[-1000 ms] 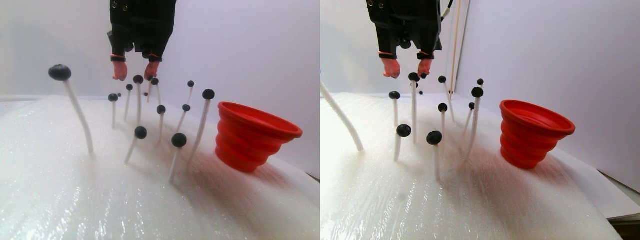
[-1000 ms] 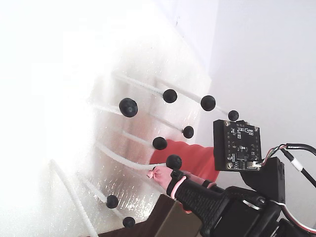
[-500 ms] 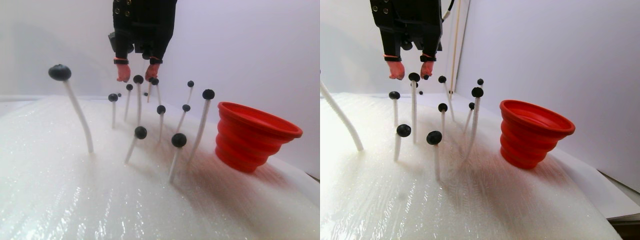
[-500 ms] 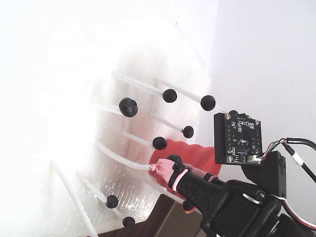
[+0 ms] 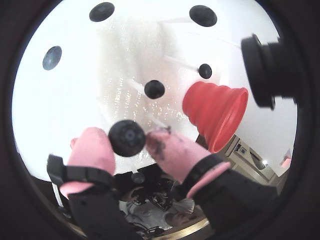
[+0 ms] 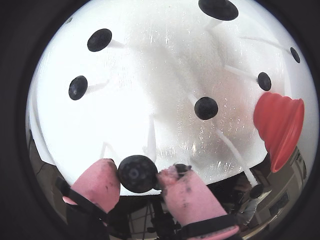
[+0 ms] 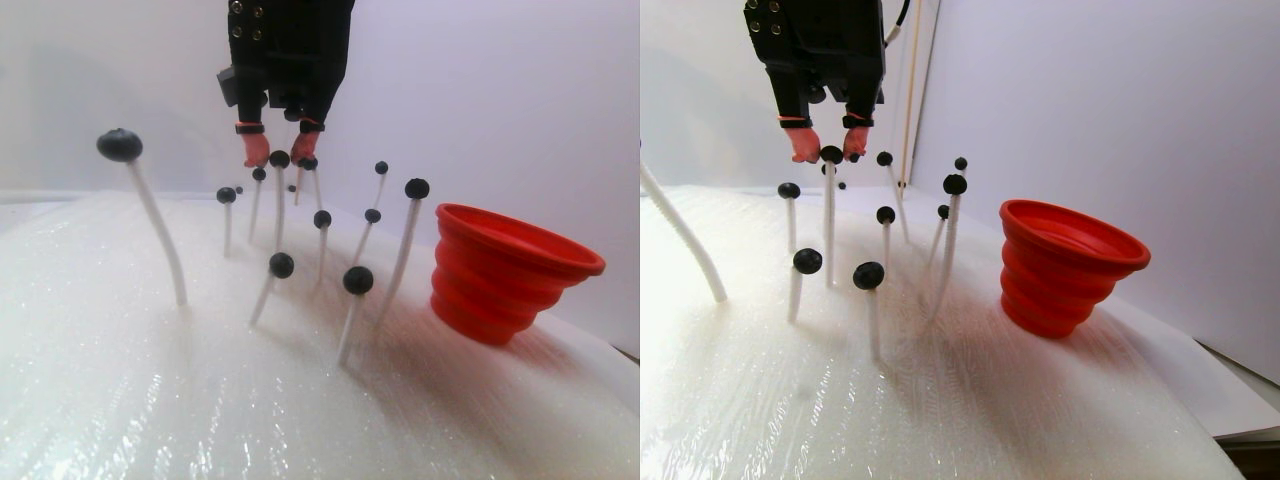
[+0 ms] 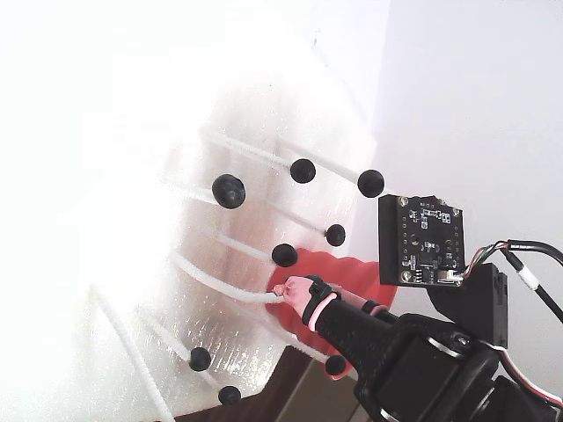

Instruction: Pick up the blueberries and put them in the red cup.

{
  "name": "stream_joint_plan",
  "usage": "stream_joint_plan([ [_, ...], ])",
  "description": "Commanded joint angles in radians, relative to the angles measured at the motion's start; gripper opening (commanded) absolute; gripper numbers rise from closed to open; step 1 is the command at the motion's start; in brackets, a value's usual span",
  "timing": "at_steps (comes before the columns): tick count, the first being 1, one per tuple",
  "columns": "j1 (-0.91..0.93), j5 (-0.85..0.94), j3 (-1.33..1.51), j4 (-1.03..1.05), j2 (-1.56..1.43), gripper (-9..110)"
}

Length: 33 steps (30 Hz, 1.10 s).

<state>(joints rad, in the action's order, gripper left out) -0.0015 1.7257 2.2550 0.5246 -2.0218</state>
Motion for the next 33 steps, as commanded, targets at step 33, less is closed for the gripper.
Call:
stream_joint_plan([
  [33,0.058,0.046,-0.025,0.120,-0.267,12],
])
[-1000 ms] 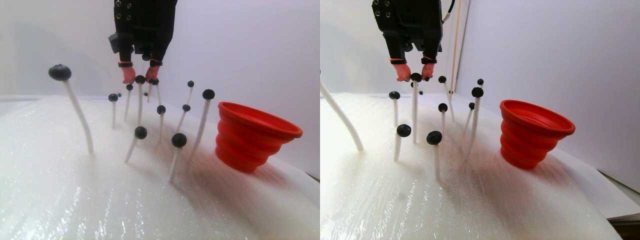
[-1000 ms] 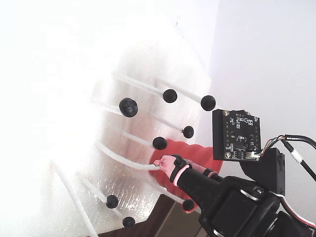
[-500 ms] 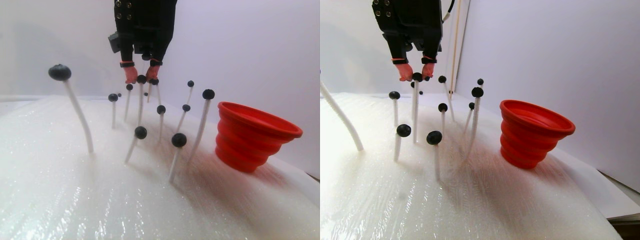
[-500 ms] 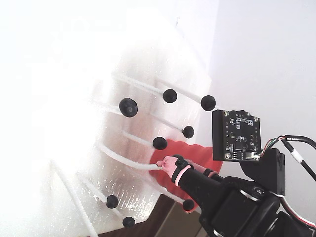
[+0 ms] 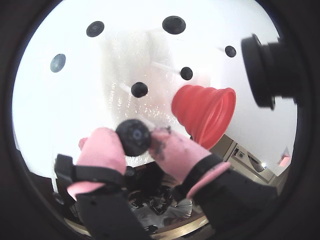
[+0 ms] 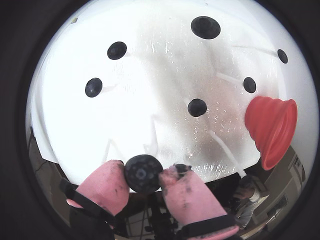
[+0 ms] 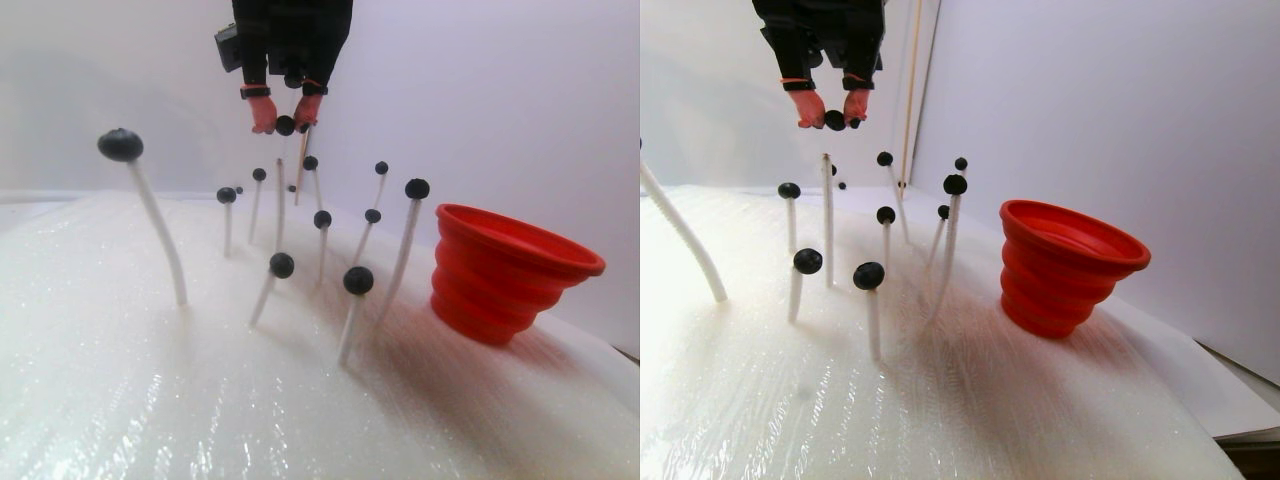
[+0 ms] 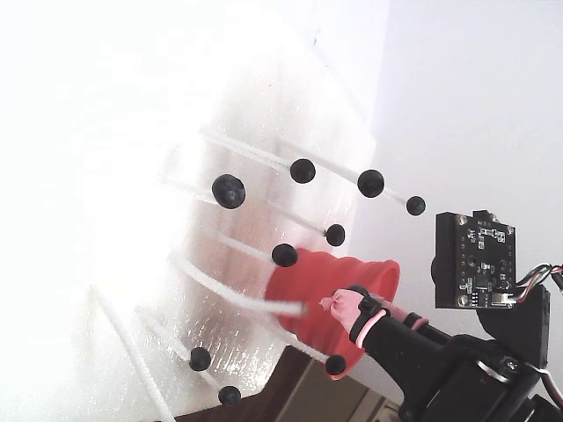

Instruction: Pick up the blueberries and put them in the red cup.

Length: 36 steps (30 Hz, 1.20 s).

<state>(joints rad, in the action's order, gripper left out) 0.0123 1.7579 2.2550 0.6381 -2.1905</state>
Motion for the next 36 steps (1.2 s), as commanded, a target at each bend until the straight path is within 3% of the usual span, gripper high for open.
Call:
stream_joint_plan([
  [1,0.052,0.017,-0.023,0.009,-0.100,12],
  [36,0.423,0.046,-0.060,0.020,-0.058,13],
])
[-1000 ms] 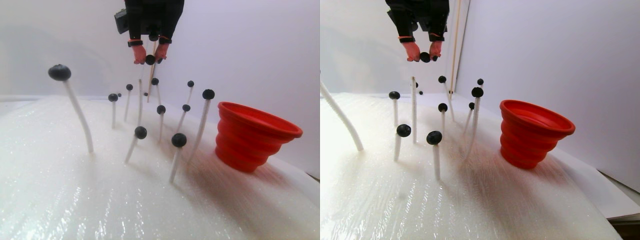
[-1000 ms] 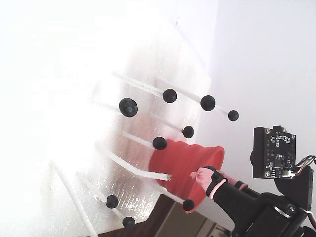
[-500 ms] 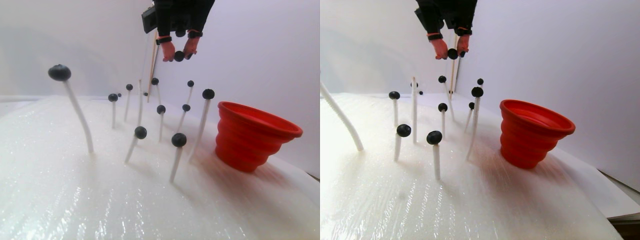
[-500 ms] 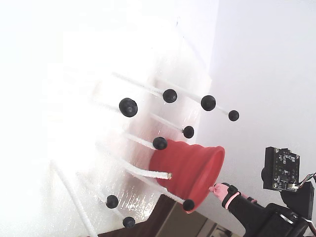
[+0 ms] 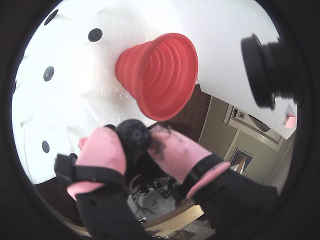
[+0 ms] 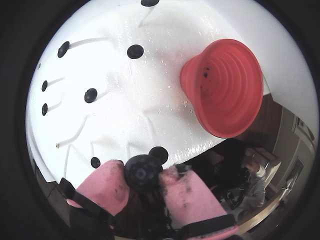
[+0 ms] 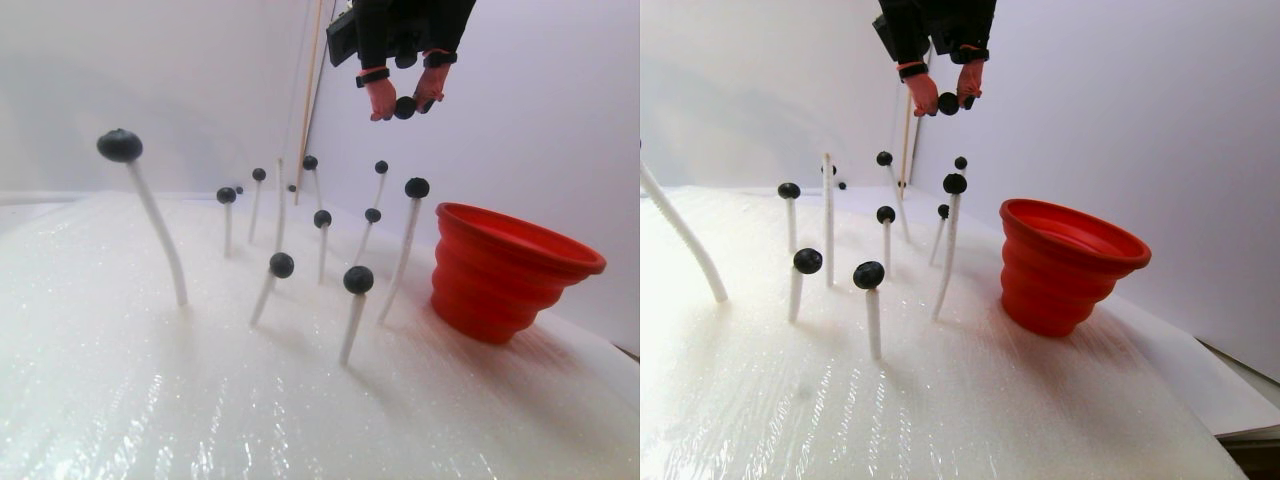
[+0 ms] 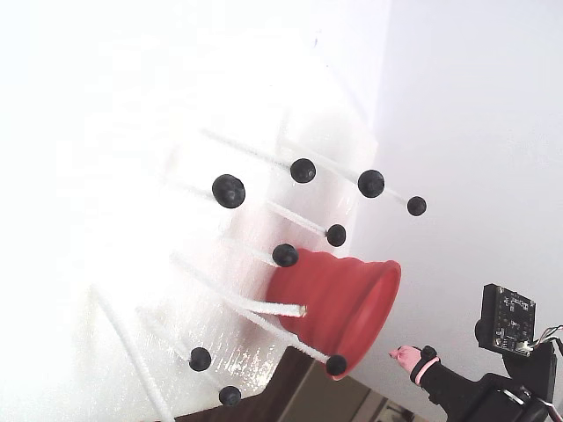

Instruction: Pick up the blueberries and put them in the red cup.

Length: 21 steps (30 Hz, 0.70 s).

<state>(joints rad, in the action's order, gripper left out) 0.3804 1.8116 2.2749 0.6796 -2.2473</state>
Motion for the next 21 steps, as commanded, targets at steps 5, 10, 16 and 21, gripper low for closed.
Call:
stream_joint_plan([
  [5,0.101,-0.011,-0.092,-0.046,0.029,13],
  [10,0.140,-0.015,-0.115,-0.080,0.081,13],
  [16,0.179,-0.021,-0.158,-0.117,0.147,13],
  [21,0.218,-0.026,-0.189,-0.147,0.201,13],
])
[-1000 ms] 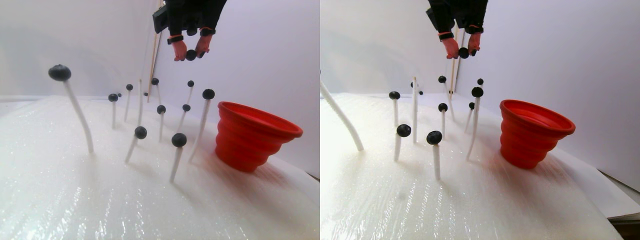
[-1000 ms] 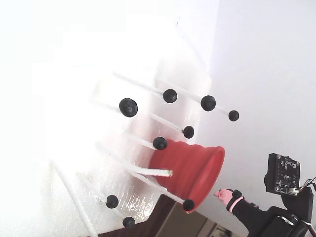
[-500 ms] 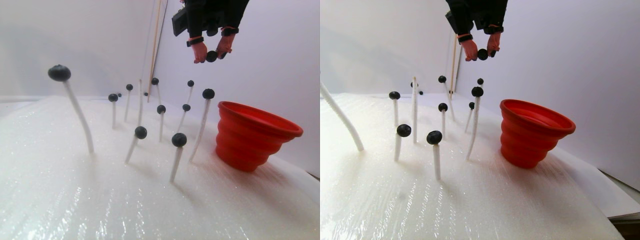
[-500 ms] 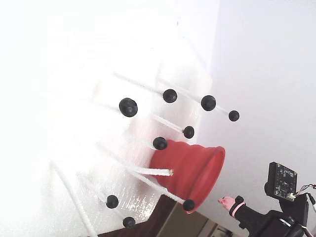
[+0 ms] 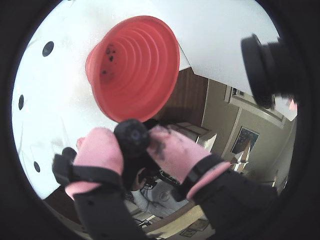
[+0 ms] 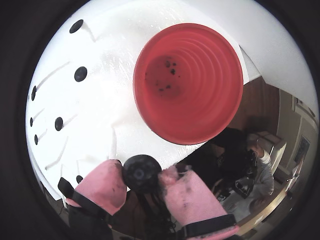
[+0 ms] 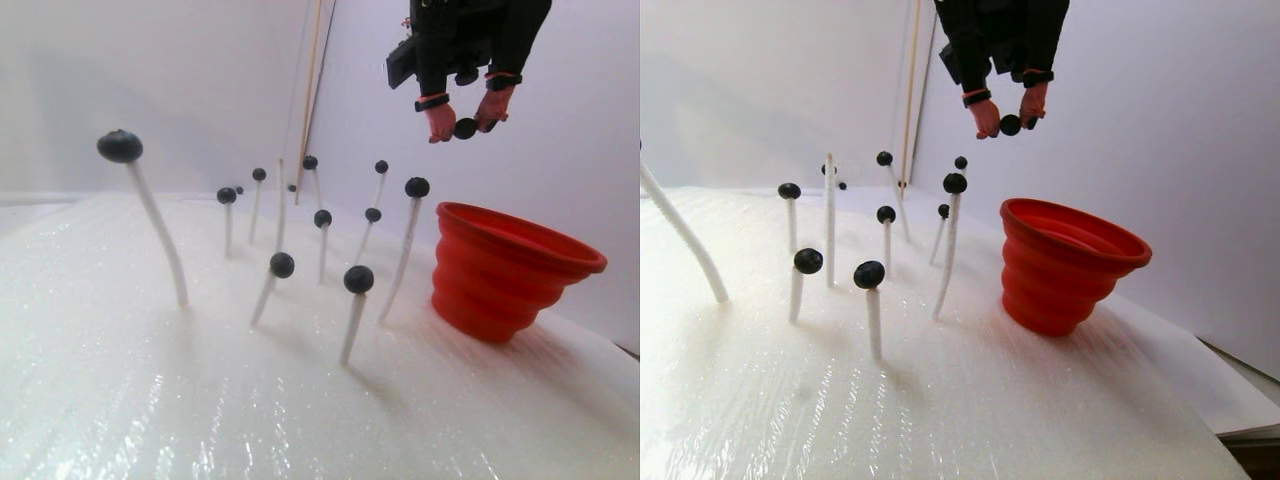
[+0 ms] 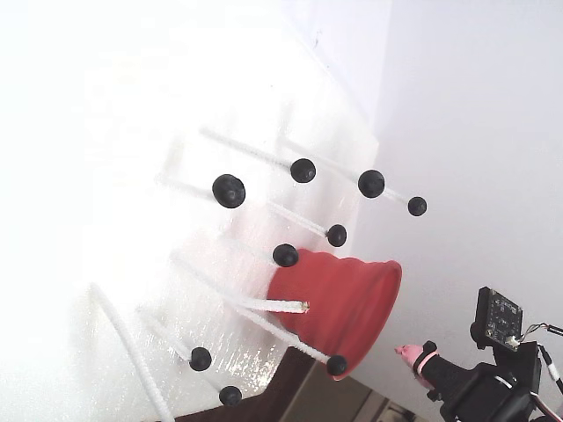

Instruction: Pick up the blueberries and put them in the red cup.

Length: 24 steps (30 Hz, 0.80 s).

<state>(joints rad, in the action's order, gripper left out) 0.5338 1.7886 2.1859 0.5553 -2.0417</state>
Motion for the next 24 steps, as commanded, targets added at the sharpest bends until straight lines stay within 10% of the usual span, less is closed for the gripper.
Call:
stream_joint_plan([
  [1,0.072,-0.005,-0.107,-0.026,0.006,13],
  [24,0.198,-0.083,-0.236,-0.164,0.250,14],
])
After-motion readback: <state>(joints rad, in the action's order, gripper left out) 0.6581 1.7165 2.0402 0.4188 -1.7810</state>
